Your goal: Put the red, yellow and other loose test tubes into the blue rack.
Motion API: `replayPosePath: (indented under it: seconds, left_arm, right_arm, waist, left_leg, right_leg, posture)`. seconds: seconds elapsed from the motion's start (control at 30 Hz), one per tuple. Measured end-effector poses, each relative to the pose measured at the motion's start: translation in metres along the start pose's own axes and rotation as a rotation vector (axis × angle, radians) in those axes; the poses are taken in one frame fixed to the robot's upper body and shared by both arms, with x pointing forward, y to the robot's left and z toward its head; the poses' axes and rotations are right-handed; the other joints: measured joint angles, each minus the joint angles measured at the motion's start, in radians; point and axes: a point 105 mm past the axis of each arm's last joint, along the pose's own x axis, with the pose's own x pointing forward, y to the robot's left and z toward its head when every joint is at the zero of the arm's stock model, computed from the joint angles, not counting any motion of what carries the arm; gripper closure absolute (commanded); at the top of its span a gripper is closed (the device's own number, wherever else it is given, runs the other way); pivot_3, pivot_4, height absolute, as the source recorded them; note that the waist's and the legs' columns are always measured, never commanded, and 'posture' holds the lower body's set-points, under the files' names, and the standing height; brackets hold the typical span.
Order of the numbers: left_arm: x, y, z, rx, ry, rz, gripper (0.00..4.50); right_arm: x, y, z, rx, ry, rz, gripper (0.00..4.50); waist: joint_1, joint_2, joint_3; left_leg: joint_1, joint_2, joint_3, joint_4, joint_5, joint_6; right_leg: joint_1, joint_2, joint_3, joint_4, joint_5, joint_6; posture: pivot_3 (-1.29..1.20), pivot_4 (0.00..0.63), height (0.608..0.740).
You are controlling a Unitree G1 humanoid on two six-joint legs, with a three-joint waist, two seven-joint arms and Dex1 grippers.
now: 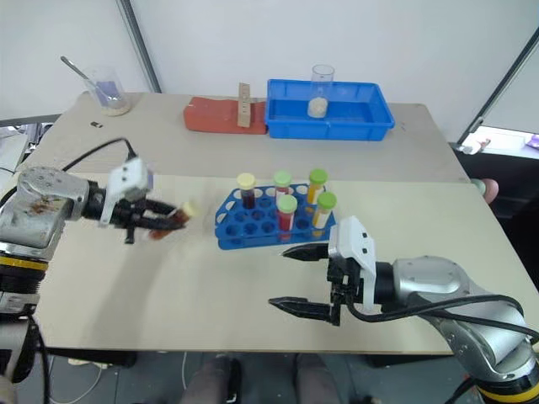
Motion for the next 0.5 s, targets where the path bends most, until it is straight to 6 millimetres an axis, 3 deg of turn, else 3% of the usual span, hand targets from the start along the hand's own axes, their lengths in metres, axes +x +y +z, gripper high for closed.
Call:
replayPosePath:
  seconds: [0.13,0.33,0.5]
  left_arm:
    - [0.024,-0.013,0.030,-0.054,-0.229,0.022,3.59]
    - [0.066,-0.023,0.022,-0.151,-0.363,0.108,3.59]
    - [0.081,-0.022,0.020,-0.113,-0.392,0.160,3.59]
  right_arm:
    - [-0.009,-0.009,-0.008,-0.070,0.132,-0.063,0.06]
    - [-0.012,-0.014,-0.009,-0.052,0.145,-0.101,0.06]
    - [-0.017,-0.016,-0.006,-0.063,0.162,-0.124,0.06]
  waist:
    - [-0.005,0.000,0.000]
    - [-0.007,0.000,0.000]
    - [-0.005,0.000,0.000]
  left_leg:
    - [0.001,0.000,0.000,0.000,0.000,0.000]
    - [0.003,0.000,-0.001,-0.001,0.000,0.000]
    - [0.003,-0.001,0.000,0.000,0.000,0.000]
  right_leg:
    - [0.001,0.000,0.001,0.000,0.000,0.000]
    - [0.001,0.002,0.002,0.001,0.001,-0.001]
    - [0.002,0.001,0.002,0.000,0.001,-0.001]
  posture:
    - [0.00,0.150,0.740]
    - [0.00,0.150,0.740]
    - [0.00,0.150,0.740]
